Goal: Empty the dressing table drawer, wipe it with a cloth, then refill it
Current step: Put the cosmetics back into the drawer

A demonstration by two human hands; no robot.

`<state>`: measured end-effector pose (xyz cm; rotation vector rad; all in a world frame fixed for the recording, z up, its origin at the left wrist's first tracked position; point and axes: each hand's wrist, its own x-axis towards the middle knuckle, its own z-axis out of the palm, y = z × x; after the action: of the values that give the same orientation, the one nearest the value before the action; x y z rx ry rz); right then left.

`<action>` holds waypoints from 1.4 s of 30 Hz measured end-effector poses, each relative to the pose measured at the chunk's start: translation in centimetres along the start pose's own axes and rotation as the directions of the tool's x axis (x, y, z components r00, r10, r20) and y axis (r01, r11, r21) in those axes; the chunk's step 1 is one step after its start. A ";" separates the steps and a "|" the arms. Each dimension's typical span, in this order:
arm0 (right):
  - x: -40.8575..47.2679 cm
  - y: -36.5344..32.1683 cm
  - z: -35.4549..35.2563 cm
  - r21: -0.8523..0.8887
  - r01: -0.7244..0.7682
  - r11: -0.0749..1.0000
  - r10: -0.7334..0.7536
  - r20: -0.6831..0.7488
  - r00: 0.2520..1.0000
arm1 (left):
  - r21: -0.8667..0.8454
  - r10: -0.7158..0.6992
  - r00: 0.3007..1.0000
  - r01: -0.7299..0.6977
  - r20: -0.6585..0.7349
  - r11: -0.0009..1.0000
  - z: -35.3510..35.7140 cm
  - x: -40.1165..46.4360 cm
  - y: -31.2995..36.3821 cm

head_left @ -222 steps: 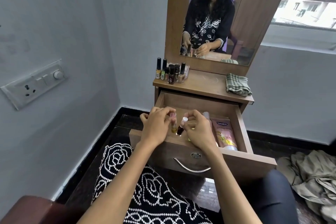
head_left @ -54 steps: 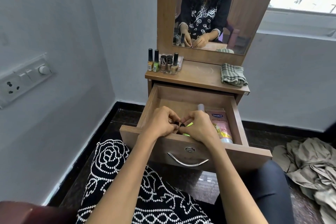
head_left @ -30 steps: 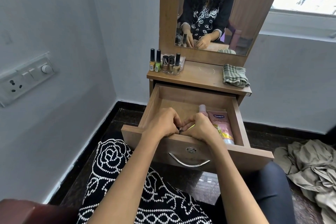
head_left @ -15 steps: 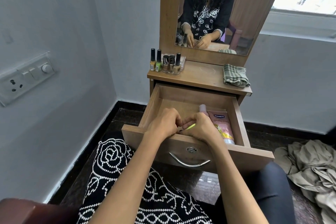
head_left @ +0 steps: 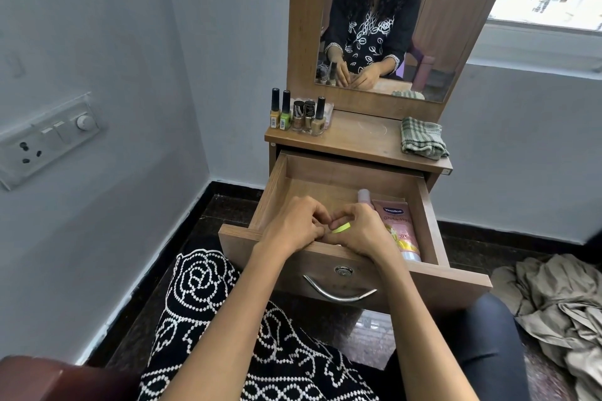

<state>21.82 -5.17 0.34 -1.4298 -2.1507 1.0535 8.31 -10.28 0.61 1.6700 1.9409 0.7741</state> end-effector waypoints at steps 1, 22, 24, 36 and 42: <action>0.0 0.0 0.0 0.002 0.005 1.000 -0.005 -0.005 1.000 | -0.012 0.002 1.000 -0.002 -0.003 1.000 0.1 0.1 -0.1; 4.3 -5.7 -1.5 0.227 0.297 0.928 -0.188 -0.404 0.895 | -0.268 0.023 0.816 -0.216 -0.578 0.939 -6.1 3.6 -1.1; 6.1 -8.1 -1.8 0.182 0.340 0.923 -0.242 -0.413 0.878 | -0.183 0.052 0.789 -0.205 -0.612 0.962 -7.9 5.4 -1.3; 14.6 -14.8 -1.1 -0.407 0.285 0.868 -0.380 -0.172 0.909 | 0.296 0.059 0.985 -0.010 -0.159 0.955 -12.7 15.1 -1.7; 15.5 -14.9 -0.6 -0.457 0.242 0.856 -0.358 -0.188 0.914 | 0.371 0.147 0.935 -0.017 -0.324 0.929 -12.7 15.8 -2.3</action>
<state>6.09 5.74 10.03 -1.2459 -2.3834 0.2618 -4.34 3.65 8.61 1.9464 2.3895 0.8252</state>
